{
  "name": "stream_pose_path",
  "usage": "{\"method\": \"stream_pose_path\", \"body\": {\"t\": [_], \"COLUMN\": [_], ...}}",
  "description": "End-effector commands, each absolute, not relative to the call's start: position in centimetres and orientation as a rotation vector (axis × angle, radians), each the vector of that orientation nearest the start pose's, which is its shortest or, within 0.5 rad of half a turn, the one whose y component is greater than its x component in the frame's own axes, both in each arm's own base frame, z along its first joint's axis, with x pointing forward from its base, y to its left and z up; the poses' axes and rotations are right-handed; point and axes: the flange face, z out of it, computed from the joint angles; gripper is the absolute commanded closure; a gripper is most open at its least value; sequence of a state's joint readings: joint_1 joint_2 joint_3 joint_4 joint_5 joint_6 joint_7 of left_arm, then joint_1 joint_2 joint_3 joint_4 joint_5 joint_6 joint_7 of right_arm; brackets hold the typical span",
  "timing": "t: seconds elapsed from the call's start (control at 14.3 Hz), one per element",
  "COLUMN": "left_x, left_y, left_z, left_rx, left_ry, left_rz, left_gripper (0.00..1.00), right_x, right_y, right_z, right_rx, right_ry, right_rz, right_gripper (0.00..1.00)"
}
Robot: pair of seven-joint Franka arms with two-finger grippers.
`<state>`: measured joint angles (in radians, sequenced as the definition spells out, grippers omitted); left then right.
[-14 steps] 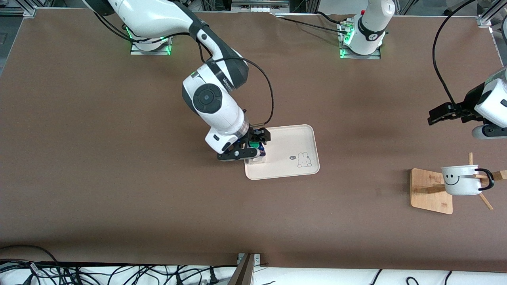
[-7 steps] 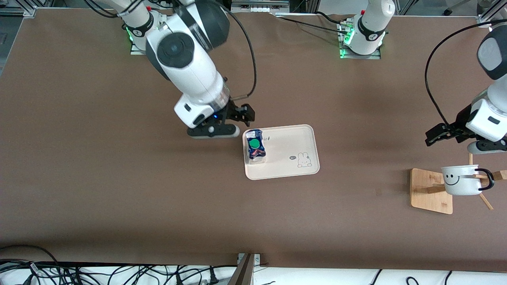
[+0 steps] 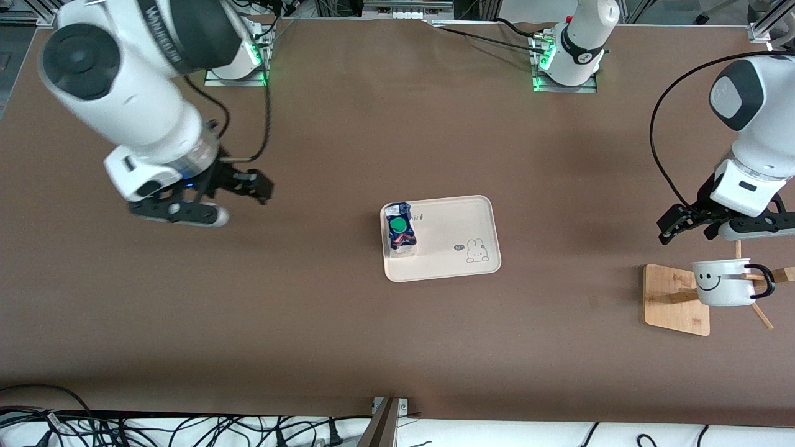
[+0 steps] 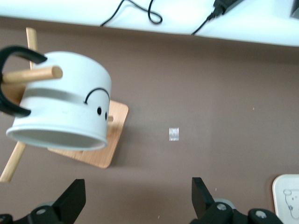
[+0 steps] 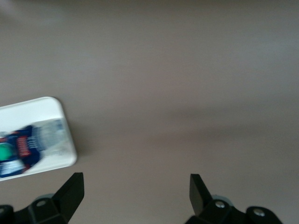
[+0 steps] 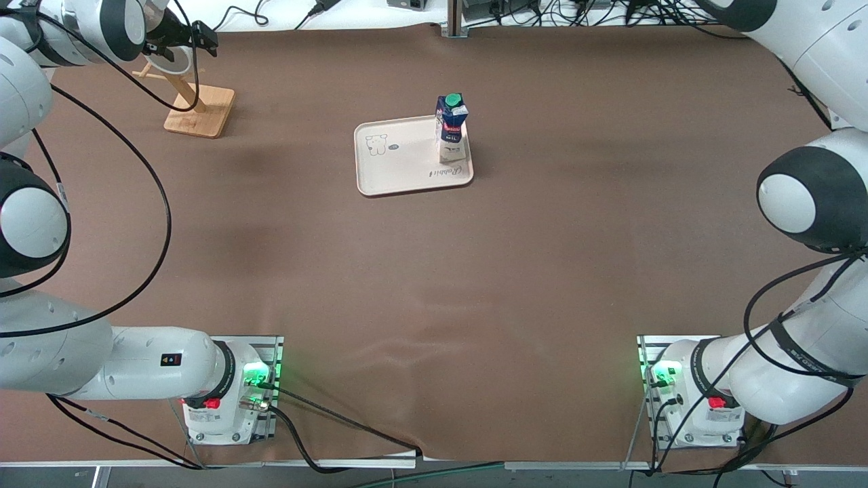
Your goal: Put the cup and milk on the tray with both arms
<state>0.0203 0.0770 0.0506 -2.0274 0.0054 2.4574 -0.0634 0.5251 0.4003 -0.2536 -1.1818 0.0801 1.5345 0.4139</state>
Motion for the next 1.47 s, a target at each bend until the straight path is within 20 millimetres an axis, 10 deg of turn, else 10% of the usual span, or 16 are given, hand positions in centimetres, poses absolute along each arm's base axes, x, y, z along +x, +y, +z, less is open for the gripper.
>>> {"method": "stream_pose_path", "body": {"t": [0.0,0.84,1.4], "left_x": [60.0,62.3,62.7], "left_y": [4.1,6.8,6.6], "left_z": [43.8,40.8,40.4], "left_rx": [-3.050,-2.921,-2.877], "left_ry": [-0.166,-0.105,-0.060], "left_rz": [-0.615,-0.828,-0.926], "left_gripper": [0.00,0.00,0.00], "right_x": [63.3,63.8,64.2], "right_y": [15.4,-6.5,-6.1], "right_z": [57.9,58.2,59.3], "right_rx": [-3.199,-3.092,-3.098], "right_ry": [0.190,0.039,-0.107], "right_rz": [0.058,0.152,0.101], "right_gripper": [0.00,0.00,0.00]}}
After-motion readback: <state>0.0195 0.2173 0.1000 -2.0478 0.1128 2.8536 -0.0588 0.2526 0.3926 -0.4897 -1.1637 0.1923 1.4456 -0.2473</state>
